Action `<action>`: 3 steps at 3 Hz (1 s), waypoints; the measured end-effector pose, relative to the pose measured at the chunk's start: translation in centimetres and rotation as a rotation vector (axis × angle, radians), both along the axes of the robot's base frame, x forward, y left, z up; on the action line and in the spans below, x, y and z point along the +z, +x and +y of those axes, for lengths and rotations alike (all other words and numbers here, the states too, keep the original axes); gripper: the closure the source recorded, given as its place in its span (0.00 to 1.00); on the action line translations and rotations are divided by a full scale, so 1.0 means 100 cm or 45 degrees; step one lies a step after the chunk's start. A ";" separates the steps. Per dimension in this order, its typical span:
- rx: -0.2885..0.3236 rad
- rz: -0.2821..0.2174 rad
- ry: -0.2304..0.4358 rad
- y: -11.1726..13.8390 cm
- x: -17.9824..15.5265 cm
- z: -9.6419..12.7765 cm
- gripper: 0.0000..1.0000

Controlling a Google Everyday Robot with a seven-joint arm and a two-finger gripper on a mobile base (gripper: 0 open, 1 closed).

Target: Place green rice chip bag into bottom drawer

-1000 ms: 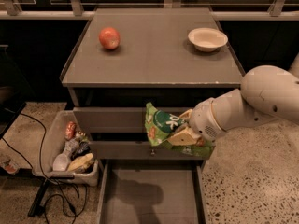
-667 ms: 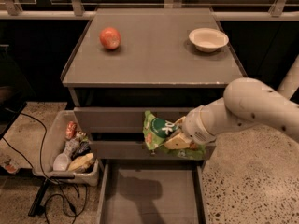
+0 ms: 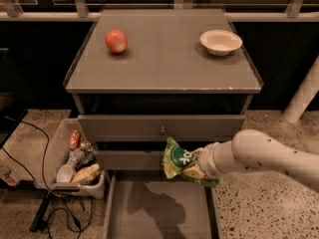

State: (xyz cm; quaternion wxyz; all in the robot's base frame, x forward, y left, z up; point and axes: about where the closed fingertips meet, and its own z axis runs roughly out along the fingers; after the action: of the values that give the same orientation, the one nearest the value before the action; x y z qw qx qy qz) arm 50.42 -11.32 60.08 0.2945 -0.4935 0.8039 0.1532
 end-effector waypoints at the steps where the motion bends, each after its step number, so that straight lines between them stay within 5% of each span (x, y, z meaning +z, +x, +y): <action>1: -0.063 -0.161 0.012 0.007 -0.027 -0.021 1.00; 3: -0.079 -0.223 0.070 0.010 -0.054 -0.039 1.00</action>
Offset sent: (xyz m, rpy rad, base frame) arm 0.0114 -0.0643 -0.0801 0.1201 -0.2082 -0.0625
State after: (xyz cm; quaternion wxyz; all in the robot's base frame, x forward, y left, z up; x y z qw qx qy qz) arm 51.46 -15.24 54.68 0.3816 -0.4715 0.7855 0.1224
